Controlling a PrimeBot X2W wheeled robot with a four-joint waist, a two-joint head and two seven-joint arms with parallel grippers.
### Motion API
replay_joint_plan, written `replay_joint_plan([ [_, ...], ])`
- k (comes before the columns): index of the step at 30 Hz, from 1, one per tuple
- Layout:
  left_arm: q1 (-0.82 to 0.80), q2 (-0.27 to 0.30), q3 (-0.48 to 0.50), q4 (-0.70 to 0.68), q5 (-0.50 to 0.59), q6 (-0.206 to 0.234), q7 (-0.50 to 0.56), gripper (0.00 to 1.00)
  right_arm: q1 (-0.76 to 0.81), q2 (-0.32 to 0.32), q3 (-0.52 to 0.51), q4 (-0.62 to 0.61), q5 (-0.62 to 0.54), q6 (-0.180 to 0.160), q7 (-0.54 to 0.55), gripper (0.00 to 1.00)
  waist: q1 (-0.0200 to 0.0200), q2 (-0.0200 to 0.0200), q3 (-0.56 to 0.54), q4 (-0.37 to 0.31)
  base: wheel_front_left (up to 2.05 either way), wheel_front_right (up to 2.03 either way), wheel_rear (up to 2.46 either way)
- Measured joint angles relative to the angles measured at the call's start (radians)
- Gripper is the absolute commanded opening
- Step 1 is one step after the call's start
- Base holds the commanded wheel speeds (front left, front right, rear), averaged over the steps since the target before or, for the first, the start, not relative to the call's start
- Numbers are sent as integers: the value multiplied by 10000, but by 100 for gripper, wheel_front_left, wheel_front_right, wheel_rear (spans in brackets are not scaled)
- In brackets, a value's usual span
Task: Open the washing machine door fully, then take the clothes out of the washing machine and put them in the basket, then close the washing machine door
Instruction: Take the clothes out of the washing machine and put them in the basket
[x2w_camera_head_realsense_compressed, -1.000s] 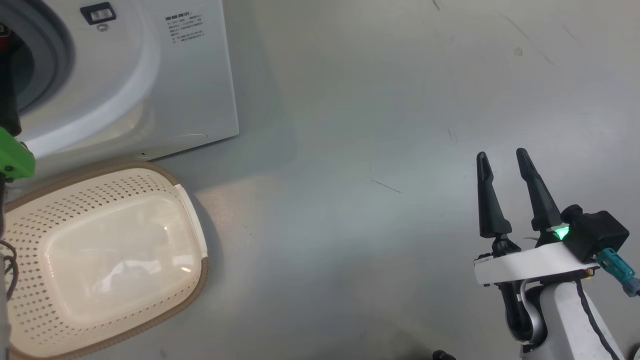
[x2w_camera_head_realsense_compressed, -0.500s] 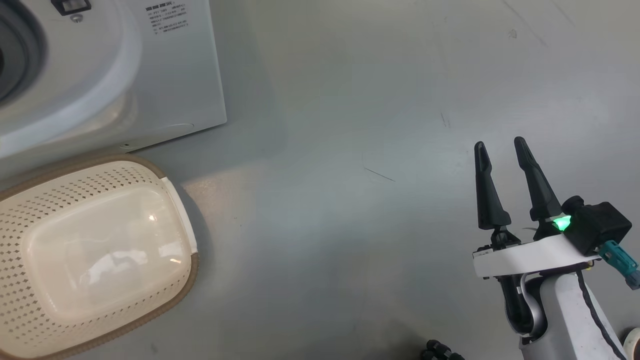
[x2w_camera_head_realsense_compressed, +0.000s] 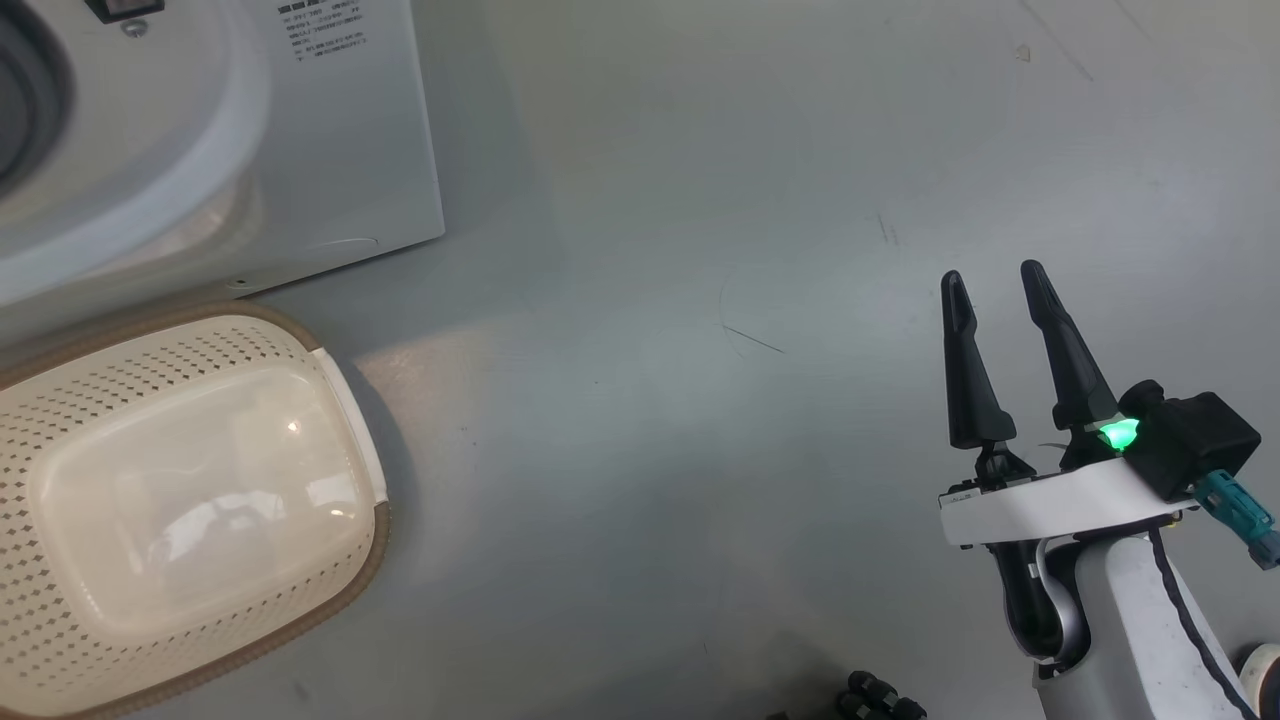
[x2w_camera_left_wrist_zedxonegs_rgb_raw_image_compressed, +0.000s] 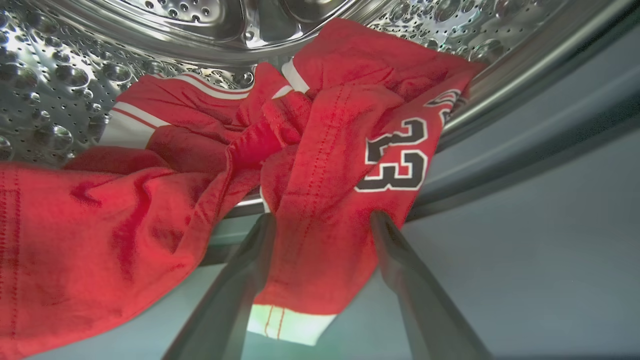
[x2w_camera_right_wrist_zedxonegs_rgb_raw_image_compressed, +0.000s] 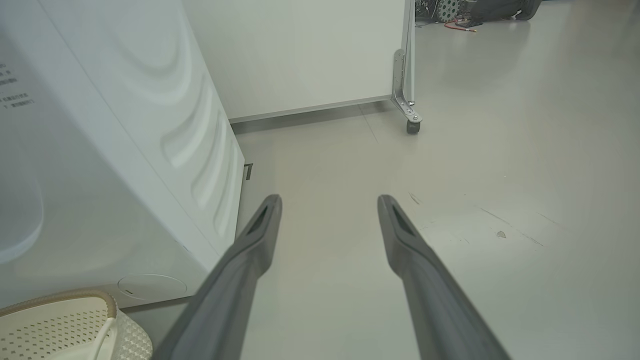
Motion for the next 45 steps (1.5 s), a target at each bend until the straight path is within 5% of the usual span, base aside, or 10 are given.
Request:
replay_joint_plan([
  [17,-755,52,90,1409,-232,-35,412,100,-174,0,159,-25,71,-15,0,100,-1,0,121,-126,0,0,0],
  [18,-804,17,121,1501,-322,-36,497,91,-174,2,161,-25,71,-15,0,100,-1,0,121,-124,0,0,0],
  [19,-852,0,134,1576,-397,-38,539,65,-174,0,161,-25,71,-15,0,100,-1,0,121,-121,0,0,0],
  [20,-890,-2,134,1624,-420,-40,539,20,-174,0,161,-25,71,-15,0,100,-1,0,120,-116,0,0,0],
  [21,-925,0,125,1655,-418,-46,541,0,-174,2,163,-25,71,-15,0,100,-1,0,119,-109,0,0,0],
  [45,-564,-970,-347,1992,-307,-497,-2084,0,-163,0,-142,263,-215,-100,-2,100,-1,0,-801,608,0,0,0],
])
